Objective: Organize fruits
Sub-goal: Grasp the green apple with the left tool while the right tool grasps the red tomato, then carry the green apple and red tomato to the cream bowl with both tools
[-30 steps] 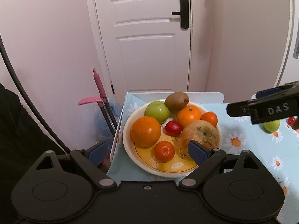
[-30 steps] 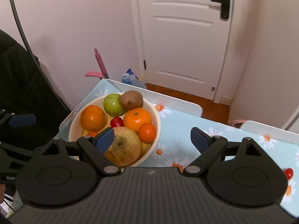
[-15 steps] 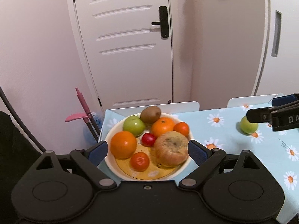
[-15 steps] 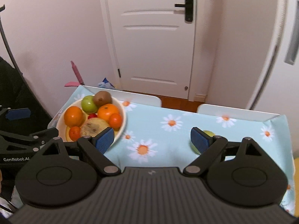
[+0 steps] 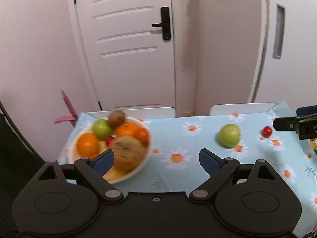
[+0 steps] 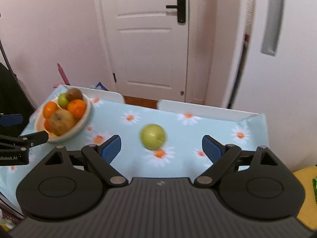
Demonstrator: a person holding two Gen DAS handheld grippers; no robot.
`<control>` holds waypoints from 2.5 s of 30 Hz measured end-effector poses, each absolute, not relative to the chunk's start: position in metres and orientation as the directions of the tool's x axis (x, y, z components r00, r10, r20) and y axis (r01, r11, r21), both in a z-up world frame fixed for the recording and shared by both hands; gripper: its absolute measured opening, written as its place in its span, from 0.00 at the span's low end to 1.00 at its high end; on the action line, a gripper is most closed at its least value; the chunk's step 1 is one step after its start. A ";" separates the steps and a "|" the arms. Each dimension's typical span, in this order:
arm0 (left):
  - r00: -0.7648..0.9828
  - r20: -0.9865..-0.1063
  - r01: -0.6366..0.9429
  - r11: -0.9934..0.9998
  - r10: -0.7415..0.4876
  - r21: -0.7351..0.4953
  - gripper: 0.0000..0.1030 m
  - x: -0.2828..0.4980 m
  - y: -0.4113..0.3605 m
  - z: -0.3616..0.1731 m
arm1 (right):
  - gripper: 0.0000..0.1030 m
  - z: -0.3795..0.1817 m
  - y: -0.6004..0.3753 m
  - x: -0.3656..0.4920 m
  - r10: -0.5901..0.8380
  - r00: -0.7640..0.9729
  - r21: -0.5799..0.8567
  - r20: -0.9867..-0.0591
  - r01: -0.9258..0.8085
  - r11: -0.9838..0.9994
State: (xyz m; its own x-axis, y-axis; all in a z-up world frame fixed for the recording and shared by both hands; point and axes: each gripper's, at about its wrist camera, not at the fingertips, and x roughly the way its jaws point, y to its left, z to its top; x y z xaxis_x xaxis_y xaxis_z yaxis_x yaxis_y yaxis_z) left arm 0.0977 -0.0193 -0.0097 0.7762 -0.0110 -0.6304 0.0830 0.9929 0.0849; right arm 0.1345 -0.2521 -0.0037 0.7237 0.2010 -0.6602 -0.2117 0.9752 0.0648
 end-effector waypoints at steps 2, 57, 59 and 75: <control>0.776 -0.630 0.096 0.993 -0.029 0.073 0.92 0.099 -0.037 -0.015 | 1.00 -0.010 -0.271 0.136 0.198 0.720 0.059 -0.665 -0.214 0.975; 0.709 -0.691 0.283 0.955 -0.142 0.094 0.59 0.201 -0.159 -0.116 | 0.62 -0.123 -0.337 0.226 0.247 0.644 0.080 -0.724 -0.278 0.957; 0.708 -0.692 0.280 0.956 -0.139 0.094 0.59 0.197 -0.157 -0.116 | 0.59 -0.124 -0.336 0.227 0.245 0.645 0.076 -0.724 -0.278 0.958; 0.739 -0.667 0.198 0.977 -0.096 0.078 0.59 0.160 -0.129 -0.096 | 0.46 -0.112 -0.319 0.222 0.252 0.659 0.046 -0.709 -0.313 0.949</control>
State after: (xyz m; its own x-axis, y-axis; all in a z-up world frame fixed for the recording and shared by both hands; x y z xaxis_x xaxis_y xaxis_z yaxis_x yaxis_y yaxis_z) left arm 0.1597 -0.1291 -0.0964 0.7388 -0.0962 -0.6670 0.1979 0.9771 0.0783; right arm 0.2218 -0.3191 -0.1116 0.6587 0.2518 -0.7090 -0.3130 0.9486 0.0461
